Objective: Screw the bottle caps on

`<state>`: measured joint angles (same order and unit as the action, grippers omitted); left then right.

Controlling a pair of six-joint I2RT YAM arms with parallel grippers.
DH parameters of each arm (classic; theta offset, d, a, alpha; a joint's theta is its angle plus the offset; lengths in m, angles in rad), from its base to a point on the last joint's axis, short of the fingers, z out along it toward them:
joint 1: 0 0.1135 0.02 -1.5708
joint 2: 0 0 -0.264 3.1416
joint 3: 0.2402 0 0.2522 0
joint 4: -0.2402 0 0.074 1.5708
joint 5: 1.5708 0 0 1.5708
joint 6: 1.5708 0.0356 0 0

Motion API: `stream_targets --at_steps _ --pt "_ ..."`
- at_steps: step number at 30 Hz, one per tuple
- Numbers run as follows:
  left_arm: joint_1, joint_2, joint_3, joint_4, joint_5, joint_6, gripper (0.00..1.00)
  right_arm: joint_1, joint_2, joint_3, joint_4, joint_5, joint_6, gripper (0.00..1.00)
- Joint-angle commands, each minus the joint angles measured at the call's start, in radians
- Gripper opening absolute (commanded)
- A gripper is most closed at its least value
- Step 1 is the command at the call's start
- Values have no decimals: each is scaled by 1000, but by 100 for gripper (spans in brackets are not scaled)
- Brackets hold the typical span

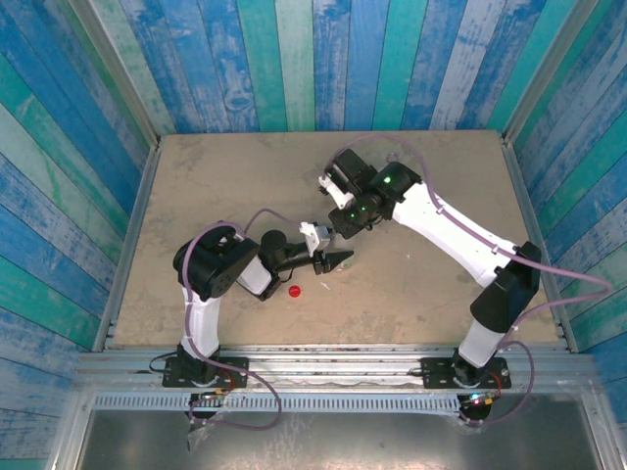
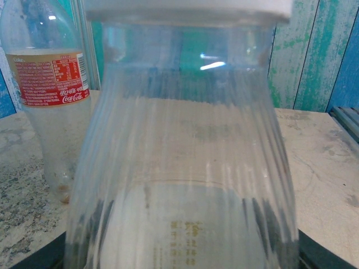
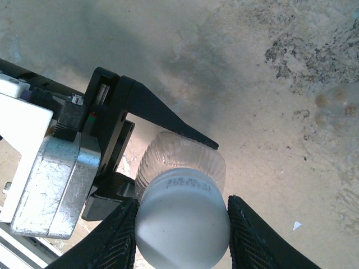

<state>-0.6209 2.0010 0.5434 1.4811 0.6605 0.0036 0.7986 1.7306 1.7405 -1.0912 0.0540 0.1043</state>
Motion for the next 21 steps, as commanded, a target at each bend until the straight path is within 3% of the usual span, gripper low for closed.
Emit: stream_targets --at_steps 1,14,21 --pt "-8 32 0 -109 15 12 61 22 38 11 -68 -10 -16 43" --pt "-10 32 0 -110 18 10 61 39 82 67 -126 27 -8 44" --pt "-8 38 0 -97 22 -4 61 36 30 48 -62 32 5 70"
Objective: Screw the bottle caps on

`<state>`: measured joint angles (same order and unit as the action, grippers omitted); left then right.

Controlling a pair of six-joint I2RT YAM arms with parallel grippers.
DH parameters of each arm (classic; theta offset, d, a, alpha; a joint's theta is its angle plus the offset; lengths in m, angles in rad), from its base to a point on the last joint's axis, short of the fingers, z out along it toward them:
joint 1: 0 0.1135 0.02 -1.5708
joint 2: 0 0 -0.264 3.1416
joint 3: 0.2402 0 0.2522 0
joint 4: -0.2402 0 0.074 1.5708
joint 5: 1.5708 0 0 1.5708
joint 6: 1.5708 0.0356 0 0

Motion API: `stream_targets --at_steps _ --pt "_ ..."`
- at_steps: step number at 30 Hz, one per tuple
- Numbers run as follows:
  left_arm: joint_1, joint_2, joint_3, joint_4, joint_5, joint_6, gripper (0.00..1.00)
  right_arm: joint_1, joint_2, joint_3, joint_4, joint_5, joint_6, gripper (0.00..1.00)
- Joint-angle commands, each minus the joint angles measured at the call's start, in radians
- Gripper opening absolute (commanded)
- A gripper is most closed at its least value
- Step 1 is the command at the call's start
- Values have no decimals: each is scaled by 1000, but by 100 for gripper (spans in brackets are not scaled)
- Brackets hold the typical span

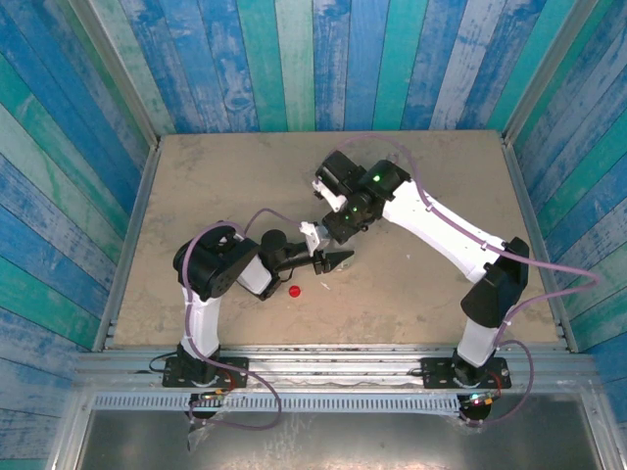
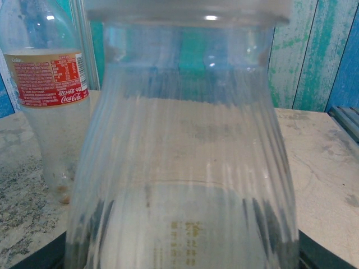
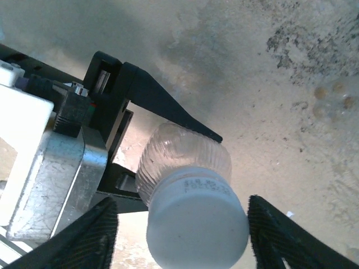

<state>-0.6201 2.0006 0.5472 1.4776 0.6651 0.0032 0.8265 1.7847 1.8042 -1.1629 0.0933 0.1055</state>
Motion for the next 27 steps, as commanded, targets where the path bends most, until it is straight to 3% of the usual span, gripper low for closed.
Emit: stream_targets --at_steps 1,8,12,20,27 --pt "-9 38 -4 -91 19 -3 61 7 -34 -23 23 -11 4 72" --pt "-10 50 -4 -76 17 -11 61 -16 -156 -131 160 -46 26 86" --pt "-10 48 -3 -84 19 -9 61 -61 -252 -246 296 -119 60 87" --pt "-9 40 0 -104 16 -2 61 -152 -317 -384 457 -270 135 57" --pt "-9 38 1 -112 19 1 61 -165 -276 -408 461 -311 128 51"
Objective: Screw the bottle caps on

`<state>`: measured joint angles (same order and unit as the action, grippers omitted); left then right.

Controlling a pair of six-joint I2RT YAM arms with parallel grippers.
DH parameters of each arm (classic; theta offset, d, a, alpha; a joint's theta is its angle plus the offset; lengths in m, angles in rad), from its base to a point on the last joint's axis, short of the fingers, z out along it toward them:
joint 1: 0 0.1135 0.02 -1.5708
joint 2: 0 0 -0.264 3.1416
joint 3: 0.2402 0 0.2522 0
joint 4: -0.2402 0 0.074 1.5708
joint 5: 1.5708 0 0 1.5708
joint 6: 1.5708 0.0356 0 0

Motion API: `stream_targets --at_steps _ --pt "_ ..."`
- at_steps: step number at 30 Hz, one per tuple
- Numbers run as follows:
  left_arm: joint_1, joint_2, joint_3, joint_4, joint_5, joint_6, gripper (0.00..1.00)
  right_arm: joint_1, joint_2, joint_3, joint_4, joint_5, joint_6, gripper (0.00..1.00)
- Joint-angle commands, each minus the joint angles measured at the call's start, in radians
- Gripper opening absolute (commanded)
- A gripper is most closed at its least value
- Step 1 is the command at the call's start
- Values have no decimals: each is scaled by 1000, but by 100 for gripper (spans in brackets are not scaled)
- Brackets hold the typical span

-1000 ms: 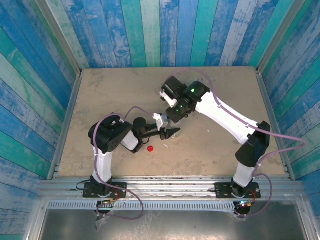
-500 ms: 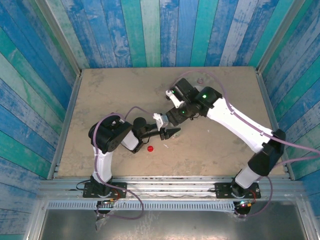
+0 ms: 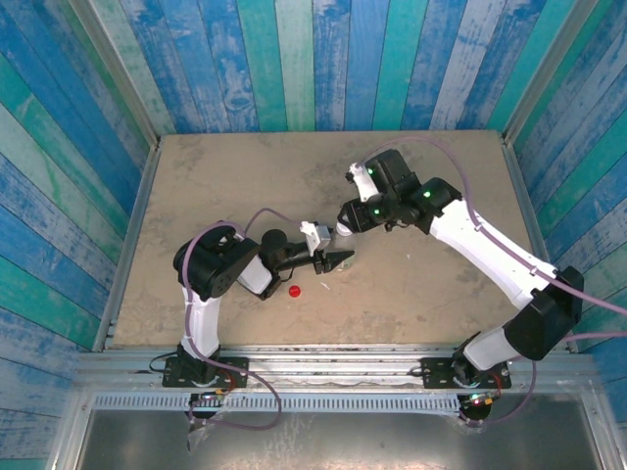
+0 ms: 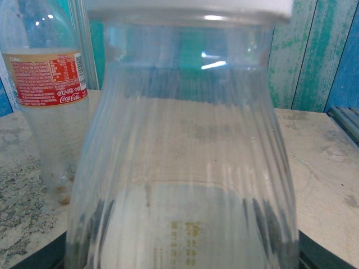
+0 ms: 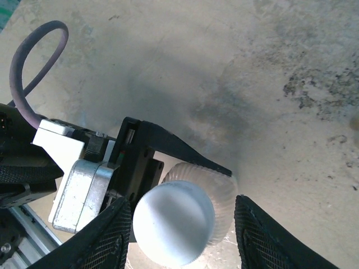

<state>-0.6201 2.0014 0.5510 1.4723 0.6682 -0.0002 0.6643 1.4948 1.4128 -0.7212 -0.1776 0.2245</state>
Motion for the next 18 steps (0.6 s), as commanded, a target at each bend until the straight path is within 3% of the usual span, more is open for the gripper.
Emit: stream_targets --at_steps 1,9,12,14,18 --pt "-9 35 -2 -106 15 5 61 -4 16 -22 20 -40 6 50" --pt "-9 34 -1 -110 16 6 61 -22 3 -85 20 -18 12 39" --pt "-9 37 1 -107 16 5 61 -22 1 -90 18 -14 16 41" --pt "-10 37 3 -107 18 4 60 -22 -2 -85 20 -20 19 48" --pt "-10 35 2 -107 16 6 61 -22 -21 -67 26 -23 28 49"
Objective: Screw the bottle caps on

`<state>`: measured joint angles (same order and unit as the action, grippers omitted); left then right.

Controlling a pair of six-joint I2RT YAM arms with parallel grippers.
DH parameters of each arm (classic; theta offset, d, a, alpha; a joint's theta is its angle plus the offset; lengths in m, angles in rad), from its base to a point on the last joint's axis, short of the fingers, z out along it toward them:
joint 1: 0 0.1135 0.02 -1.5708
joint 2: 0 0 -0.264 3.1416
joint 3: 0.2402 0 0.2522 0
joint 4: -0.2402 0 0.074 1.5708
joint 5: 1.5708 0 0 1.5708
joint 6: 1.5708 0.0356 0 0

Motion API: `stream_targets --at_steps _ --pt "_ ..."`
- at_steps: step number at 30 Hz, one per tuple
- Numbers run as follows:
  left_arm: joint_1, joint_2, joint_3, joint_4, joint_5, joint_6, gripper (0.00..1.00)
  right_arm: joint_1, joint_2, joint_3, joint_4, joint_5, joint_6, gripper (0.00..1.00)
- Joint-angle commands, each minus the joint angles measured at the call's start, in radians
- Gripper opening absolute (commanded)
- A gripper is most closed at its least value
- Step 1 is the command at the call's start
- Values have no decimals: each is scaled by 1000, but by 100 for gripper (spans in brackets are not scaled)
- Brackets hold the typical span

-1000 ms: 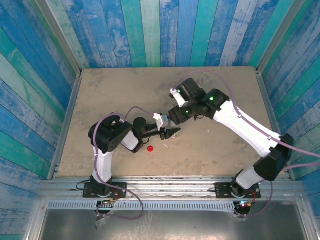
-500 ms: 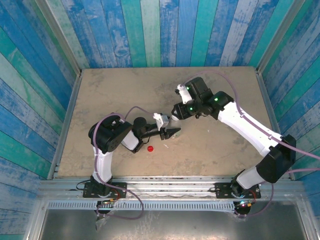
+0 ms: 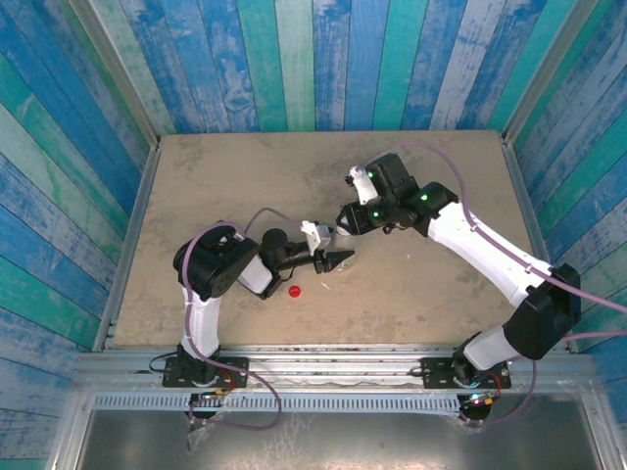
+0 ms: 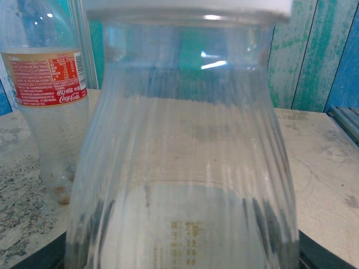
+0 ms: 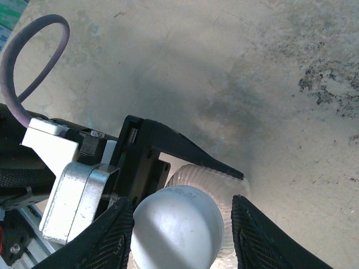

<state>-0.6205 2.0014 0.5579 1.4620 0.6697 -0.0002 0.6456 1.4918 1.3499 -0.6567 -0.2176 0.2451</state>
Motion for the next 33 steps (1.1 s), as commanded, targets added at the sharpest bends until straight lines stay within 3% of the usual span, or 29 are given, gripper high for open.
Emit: stream_targets --at_steps 1,11,33 --pt "-9 34 -6 -98 15 6 61 -3 -26 -2 -36 17 9 49" --pt "-10 34 -4 -97 19 6 61 -6 -56 -4 -20 24 23 48" --pt "-10 27 -12 -100 18 11 61 -6 35 -34 -112 37 -12 32"
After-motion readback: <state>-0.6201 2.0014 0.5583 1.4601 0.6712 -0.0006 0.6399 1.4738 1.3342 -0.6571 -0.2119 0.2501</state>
